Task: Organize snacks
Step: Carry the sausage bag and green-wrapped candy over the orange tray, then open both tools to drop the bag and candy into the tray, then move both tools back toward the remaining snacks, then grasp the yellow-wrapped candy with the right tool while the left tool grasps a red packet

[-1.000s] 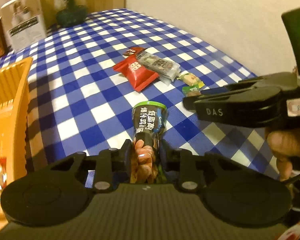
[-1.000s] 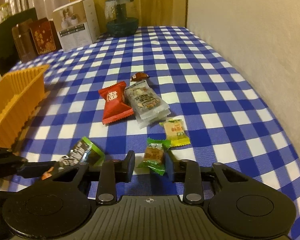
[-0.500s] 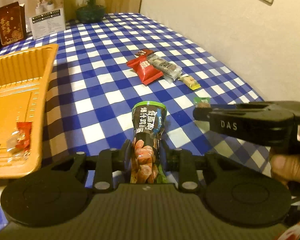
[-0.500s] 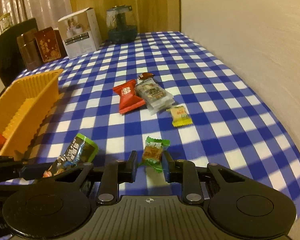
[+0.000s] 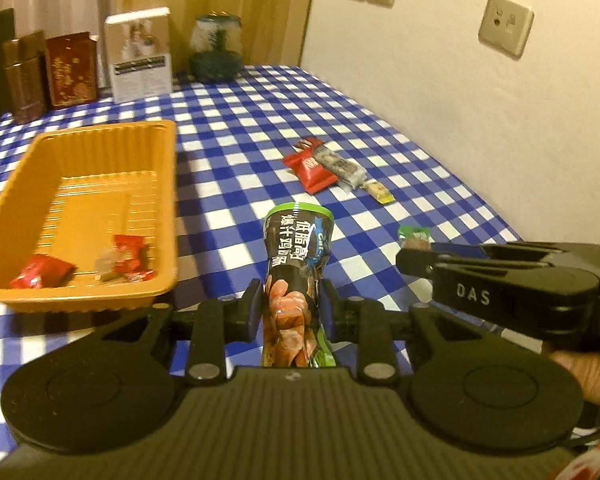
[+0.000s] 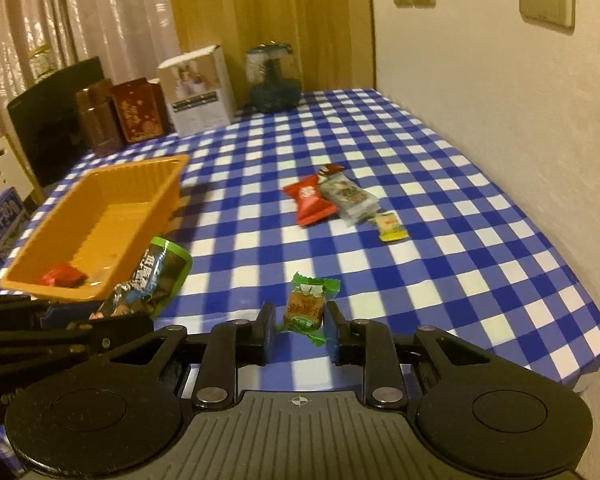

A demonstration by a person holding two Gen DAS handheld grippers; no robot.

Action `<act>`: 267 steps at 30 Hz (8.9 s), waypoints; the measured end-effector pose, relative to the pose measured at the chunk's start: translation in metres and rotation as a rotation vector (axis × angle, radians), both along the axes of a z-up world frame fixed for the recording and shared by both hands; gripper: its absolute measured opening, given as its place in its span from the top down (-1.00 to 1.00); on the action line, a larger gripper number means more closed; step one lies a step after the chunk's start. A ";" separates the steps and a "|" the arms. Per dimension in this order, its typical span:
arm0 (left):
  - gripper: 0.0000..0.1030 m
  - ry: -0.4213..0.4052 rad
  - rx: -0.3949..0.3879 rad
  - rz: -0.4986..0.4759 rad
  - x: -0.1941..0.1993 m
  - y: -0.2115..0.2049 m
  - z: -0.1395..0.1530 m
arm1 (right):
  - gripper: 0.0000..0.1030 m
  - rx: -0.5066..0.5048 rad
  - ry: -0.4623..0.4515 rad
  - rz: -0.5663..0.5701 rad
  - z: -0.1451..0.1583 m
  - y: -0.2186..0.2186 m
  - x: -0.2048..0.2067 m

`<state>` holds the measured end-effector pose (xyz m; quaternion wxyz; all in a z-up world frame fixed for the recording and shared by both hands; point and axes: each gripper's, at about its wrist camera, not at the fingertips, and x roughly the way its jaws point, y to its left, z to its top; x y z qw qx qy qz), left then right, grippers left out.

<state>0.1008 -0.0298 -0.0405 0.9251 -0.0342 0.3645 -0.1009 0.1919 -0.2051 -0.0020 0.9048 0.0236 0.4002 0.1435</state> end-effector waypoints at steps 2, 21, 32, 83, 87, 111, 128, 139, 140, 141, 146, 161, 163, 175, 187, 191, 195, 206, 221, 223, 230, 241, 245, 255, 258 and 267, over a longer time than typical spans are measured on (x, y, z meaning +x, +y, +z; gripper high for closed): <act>0.49 -0.013 0.002 0.016 -0.007 0.007 0.006 | 0.50 0.005 -0.011 0.017 0.007 0.006 -0.007; 0.49 -0.054 0.001 0.180 -0.043 0.083 0.034 | 0.50 0.030 -0.073 0.173 0.039 0.076 -0.028; 0.49 -0.060 -0.004 0.232 -0.036 0.118 0.036 | 0.50 0.043 -0.068 0.243 0.035 0.113 -0.021; 0.37 -0.005 0.050 0.256 0.077 0.196 -0.013 | 0.49 0.075 -0.019 0.298 -0.021 0.192 0.090; 0.36 -0.011 0.048 0.268 0.070 0.199 -0.010 | 0.49 0.084 -0.022 0.306 -0.019 0.196 0.090; 0.11 -0.046 0.005 0.310 0.031 0.195 0.012 | -0.25 0.170 -0.038 0.183 0.002 0.146 0.067; -0.31 -0.053 -0.041 0.247 -0.014 0.127 0.028 | -0.25 0.115 -0.059 0.077 0.025 0.080 0.004; -0.53 -0.064 -0.046 0.185 -0.020 0.084 0.035 | -0.32 0.113 -0.069 -0.030 0.035 0.027 -0.016; -0.54 -0.063 -0.046 0.179 -0.020 0.081 0.034 | -0.32 0.114 -0.068 -0.039 0.036 0.023 -0.017; -0.55 -0.061 -0.045 0.173 -0.020 0.078 0.034 | -0.32 0.115 -0.067 -0.048 0.036 0.019 -0.017; -0.60 -0.056 -0.040 0.146 -0.019 0.061 0.033 | -0.34 0.112 -0.069 -0.076 0.039 0.005 -0.020; -0.69 -0.026 -0.056 0.113 -0.011 0.035 0.027 | -0.35 0.092 -0.060 -0.134 0.037 -0.023 -0.018; -0.69 -0.024 -0.059 0.104 -0.009 0.033 0.029 | -0.35 0.082 -0.065 -0.137 0.041 -0.026 -0.019; -0.75 -0.045 -0.058 0.062 0.002 0.011 0.033 | -0.35 0.048 -0.094 -0.153 0.050 -0.043 -0.012; -0.75 -0.045 -0.066 0.042 0.043 -0.009 0.020 | -0.35 0.013 -0.085 -0.151 0.026 -0.063 0.026; -0.76 -0.043 -0.058 0.040 0.062 -0.017 0.014 | -0.35 -0.002 -0.088 -0.139 0.016 -0.070 0.042; -0.78 -0.052 -0.061 0.054 0.081 -0.024 0.005 | -0.35 -0.020 -0.102 -0.111 0.003 -0.075 0.061; -0.81 -0.039 -0.026 0.104 0.133 -0.034 -0.030 | -0.34 -0.022 -0.039 -0.040 -0.045 -0.080 0.117; -0.80 0.012 -0.060 0.129 0.164 -0.033 -0.054 | 0.11 -0.078 0.007 0.073 -0.080 -0.060 0.169; -0.80 0.014 -0.063 0.137 0.167 -0.034 -0.055 | 0.19 -0.092 0.013 0.077 -0.082 -0.058 0.171; -0.79 0.012 -0.081 0.142 0.177 -0.037 -0.060 | 0.52 -0.083 0.002 0.054 -0.077 -0.059 0.170; -0.51 -0.047 -0.135 0.139 0.212 -0.050 -0.070 | 0.52 -0.006 -0.014 -0.061 -0.064 -0.080 0.174; -0.28 -0.046 -0.133 0.146 0.230 -0.054 -0.077 | 0.52 0.003 -0.009 -0.073 -0.064 -0.081 0.174; 0.11 -0.014 -0.103 0.122 0.241 -0.055 -0.087 | 0.53 0.008 -0.001 -0.078 -0.066 -0.080 0.174; 0.27 -0.012 -0.070 0.096 0.242 -0.058 -0.087 | 0.53 0.007 0.000 -0.070 -0.066 -0.077 0.174; 0.52 0.008 -0.020 0.019 0.225 -0.057 -0.084 | 0.53 0.008 -0.002 -0.045 -0.065 -0.070 0.171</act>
